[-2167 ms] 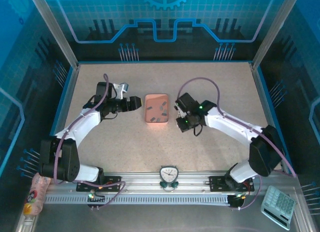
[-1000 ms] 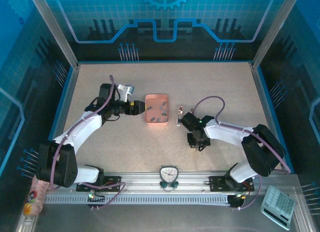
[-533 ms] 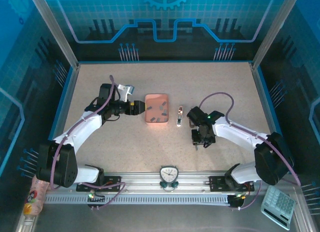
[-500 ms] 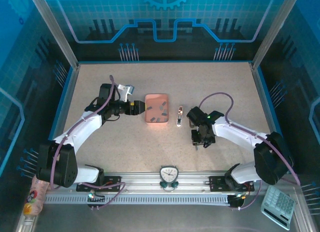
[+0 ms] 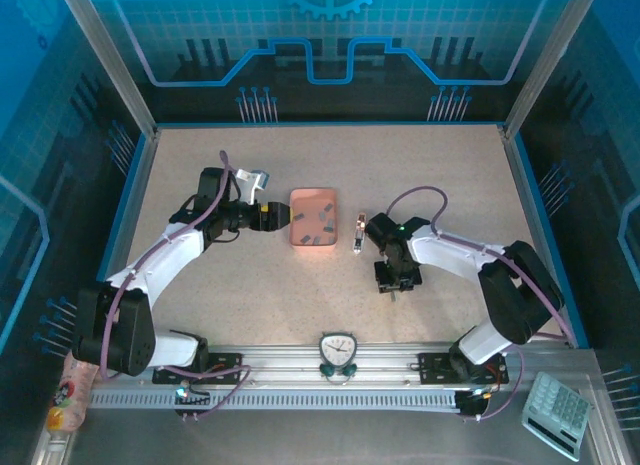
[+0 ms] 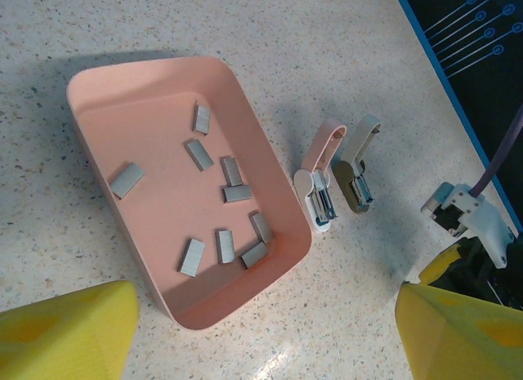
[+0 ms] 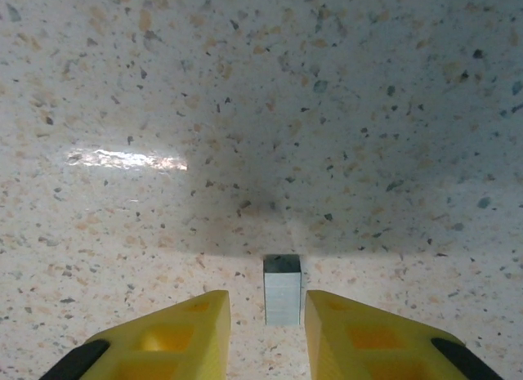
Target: Load the staples into the stapler
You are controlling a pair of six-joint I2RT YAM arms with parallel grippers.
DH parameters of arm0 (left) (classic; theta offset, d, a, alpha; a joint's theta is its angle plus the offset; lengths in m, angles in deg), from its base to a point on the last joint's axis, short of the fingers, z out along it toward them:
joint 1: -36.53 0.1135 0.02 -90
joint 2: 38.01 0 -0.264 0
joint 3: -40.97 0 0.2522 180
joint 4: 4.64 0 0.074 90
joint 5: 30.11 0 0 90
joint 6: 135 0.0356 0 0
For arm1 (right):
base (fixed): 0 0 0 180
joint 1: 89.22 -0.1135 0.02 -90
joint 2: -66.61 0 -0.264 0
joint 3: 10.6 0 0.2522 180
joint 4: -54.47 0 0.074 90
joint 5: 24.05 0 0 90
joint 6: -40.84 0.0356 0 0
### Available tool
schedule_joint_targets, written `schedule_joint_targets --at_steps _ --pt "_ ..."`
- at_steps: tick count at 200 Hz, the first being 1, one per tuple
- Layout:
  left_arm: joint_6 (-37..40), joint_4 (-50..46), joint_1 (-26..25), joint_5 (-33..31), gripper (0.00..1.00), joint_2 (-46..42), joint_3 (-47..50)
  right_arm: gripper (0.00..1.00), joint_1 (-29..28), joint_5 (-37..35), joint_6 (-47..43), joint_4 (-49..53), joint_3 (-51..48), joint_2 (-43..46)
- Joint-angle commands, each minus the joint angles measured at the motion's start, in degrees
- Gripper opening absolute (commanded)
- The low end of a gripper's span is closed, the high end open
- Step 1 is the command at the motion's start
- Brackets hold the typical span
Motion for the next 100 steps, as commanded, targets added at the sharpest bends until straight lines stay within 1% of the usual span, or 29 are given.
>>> schedule_joint_targets --at_steps 1,50,76,100 --pt "1.4 -0.3 -0.4 -0.2 0.83 0.0 -0.8 0.3 0.8 0.7 -0.9 0.7 1.2 -1.7" --pt "1.5 -0.4 -0.4 -0.2 0.83 0.6 -1.0 0.3 0.7 0.2 -1.3 1.2 0.8 -3.0" --pt "1.5 -0.4 -0.4 -0.3 0.83 1.0 -1.0 0.25 0.9 0.3 -1.4 0.5 0.4 -4.1" --pt "1.5 -0.4 -0.4 -0.2 0.83 1.3 -1.1 0.23 0.9 0.9 -1.5 -0.1 0.0 -5.2"
